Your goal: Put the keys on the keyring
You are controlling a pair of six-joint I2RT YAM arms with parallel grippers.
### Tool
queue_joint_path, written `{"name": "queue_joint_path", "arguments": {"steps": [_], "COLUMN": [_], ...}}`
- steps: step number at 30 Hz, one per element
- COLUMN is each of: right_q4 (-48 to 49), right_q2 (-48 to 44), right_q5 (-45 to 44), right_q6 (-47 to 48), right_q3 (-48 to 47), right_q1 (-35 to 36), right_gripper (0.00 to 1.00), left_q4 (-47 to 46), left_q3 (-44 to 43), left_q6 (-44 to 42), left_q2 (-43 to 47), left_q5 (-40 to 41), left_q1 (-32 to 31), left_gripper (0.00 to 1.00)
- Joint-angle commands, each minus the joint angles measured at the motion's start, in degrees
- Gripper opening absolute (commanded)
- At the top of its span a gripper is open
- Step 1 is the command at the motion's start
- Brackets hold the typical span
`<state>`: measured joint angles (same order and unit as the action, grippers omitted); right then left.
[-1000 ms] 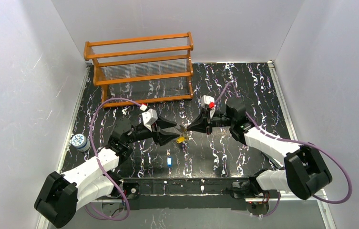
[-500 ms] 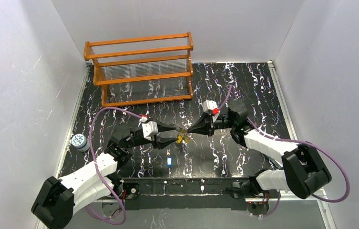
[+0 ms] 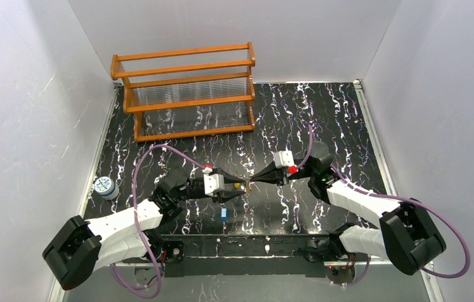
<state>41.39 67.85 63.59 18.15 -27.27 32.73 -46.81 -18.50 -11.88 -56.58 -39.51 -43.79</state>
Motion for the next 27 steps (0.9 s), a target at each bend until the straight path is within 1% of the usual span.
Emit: {"name": "queue_joint_path", "arguments": {"steps": [1,8,12,17,22,24,27], "right_q4": [4.4,3.4,3.4,2.9,2.6,2.4,1.7], "right_q2": [-1.7,-2.4,-2.7,-2.6,-2.5,-2.4,-2.2], "right_q5": [0.8,0.8,0.5,0.6,0.6,0.7,0.6], "right_q6": [3.8,5.4,6.0,6.7,7.2,7.2,7.1], "right_q3": [0.2,0.6,1.0,0.9,0.8,0.6,0.1], "right_q1": [0.6,1.1,1.1,1.3,1.4,1.5,1.6], "right_gripper": [0.01,0.01,0.01,0.01,0.01,0.01,0.01], "left_q4": [-2.4,-4.0,-4.5,-6.0,-7.1,-7.2,-7.2], "left_q3": [-2.5,-2.3,-1.8,-1.4,-1.1,-1.3,-1.8], "left_q6": [-2.3,-2.0,-1.9,-2.1,-3.1,-3.3,-3.3], "left_q2": [-2.5,-2.5,-1.5,0.3,2.0,1.6,0.3], "left_q5": [3.7,11.4,14.2,13.4,12.4,11.3,9.6], "left_q1": [-2.3,-3.1,-3.2,-3.2,-3.4,-3.5,-3.7], "left_gripper": [0.35,0.38,0.41,0.41,0.39,0.37,0.32]}}
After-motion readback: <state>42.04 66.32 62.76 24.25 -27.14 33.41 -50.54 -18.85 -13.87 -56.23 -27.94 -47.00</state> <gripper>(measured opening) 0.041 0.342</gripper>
